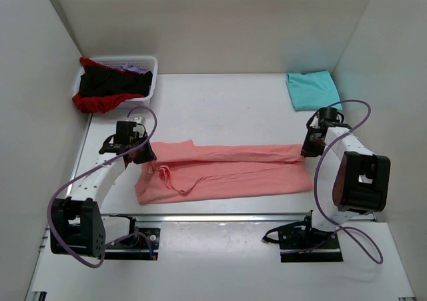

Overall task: Fold and stack the t-shirts
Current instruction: Fold the other side of the tshirt into a rectangle

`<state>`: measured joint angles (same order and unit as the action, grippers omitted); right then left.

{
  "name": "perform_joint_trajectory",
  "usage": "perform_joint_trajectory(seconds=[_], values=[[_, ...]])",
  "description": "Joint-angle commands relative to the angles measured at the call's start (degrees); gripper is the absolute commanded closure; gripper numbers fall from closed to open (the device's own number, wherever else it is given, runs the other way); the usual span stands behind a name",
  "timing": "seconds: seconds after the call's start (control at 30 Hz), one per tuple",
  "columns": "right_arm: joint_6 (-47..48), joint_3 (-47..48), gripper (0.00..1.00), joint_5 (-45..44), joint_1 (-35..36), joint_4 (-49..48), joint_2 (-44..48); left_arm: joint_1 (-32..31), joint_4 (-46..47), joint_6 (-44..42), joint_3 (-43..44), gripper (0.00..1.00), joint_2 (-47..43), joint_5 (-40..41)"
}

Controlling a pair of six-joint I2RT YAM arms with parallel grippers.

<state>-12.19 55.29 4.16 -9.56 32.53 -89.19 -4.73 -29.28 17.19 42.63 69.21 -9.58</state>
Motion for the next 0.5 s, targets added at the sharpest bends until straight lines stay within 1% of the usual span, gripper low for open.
perform_joint_trajectory(seconds=[0.0,0.03,0.07,0.1,0.13,0.17,0.2,0.23,0.3,0.4,0.47], values=[[0.6,-1.5,0.89,-3.2,0.0,-0.8,3.0,0.2,-0.3,0.7,-2.0,0.91,-3.0,2.5],[0.8,-1.8,0.87,-3.6,0.0,-1.2,3.7,-0.2,-0.3,0.8,-2.5,0.94,-3.2,2.6],[0.7,-2.4,0.84,-3.5,-0.1,-1.0,4.0,0.1,-0.4,1.2,-3.0,0.92,-3.5,2.1],[0.7,-2.9,0.82,-4.2,-0.1,-0.5,4.3,-0.1,-0.4,1.4,-3.6,0.83,-3.7,2.7],[0.2,-3.2,0.78,-4.0,-0.1,-0.5,5.2,-0.4,-0.3,1.5,-3.5,0.71,-4.2,3.0],[0.7,-3.9,0.73,-4.0,0.0,-0.7,5.6,-0.5,-0.4,2.1,-3.8,0.57,-4.4,3.2],[0.5,-4.1,0.72,-5.7,0.1,-0.3,6.2,-0.4,-0.4,2.3,-3.9,0.54,-4.7,3.3],[0.7,-4.1,0.71,-7.3,0.5,0.1,6.4,-0.5,-0.7,2.6,-3.8,0.54,-4.9,3.4],[0.3,-4.0,0.71,-7.9,0.9,0.5,6.9,-0.1,-1.0,3.1,-3.8,0.49,-5.6,4.0],[0.8,-2.4,0.71,-9.1,2.6,1.2,7.8,-0.9,-1.3,4.3,-4.0,0.46,-6.2,4.4],[1.0,-0.5,0.72,-9.3,4.6,1.7,8.3,-0.8,-2.0,5.0,-3.7,0.46,-6.9,5.1]])
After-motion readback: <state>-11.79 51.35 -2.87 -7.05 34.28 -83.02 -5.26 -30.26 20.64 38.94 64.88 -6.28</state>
